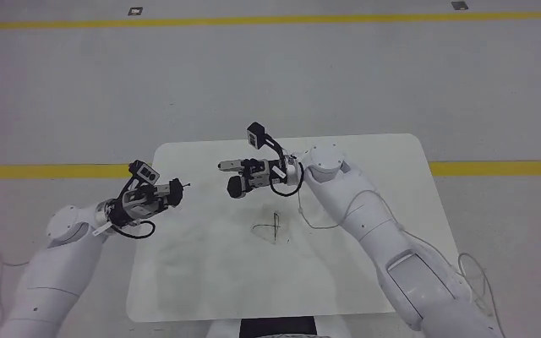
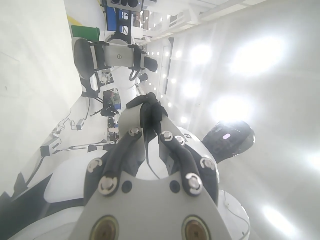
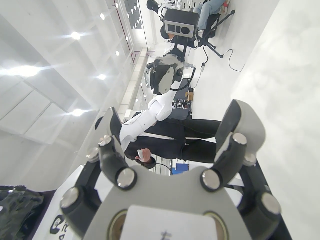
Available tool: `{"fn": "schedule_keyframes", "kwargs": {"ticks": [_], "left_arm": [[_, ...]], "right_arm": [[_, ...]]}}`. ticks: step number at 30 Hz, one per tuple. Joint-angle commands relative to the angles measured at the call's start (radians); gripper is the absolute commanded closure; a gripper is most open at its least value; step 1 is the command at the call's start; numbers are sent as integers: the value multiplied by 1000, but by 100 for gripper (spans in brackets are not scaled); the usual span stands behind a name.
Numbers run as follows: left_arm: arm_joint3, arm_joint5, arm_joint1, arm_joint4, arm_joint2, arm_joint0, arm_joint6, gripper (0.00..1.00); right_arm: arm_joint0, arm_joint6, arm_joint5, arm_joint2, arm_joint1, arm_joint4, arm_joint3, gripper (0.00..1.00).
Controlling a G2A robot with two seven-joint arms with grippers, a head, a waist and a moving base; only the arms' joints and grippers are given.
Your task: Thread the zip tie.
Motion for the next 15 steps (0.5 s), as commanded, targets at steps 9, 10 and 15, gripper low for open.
{"fn": "schedule_keyframes", "kwargs": {"ticks": [9,10,15], "left_arm": [[34,-8,-1,-91,-39,-23,-35,100],[37,-9,0,-92,-41,-26,-35,100],[52,-9,4,-93,-50,-40,-35,100]], "right_arm": [[0,0,0,0,0,0,0,0],[0,0,0,0,0,0,0,0],[0,0,0,0,0,0,0,0]]}}
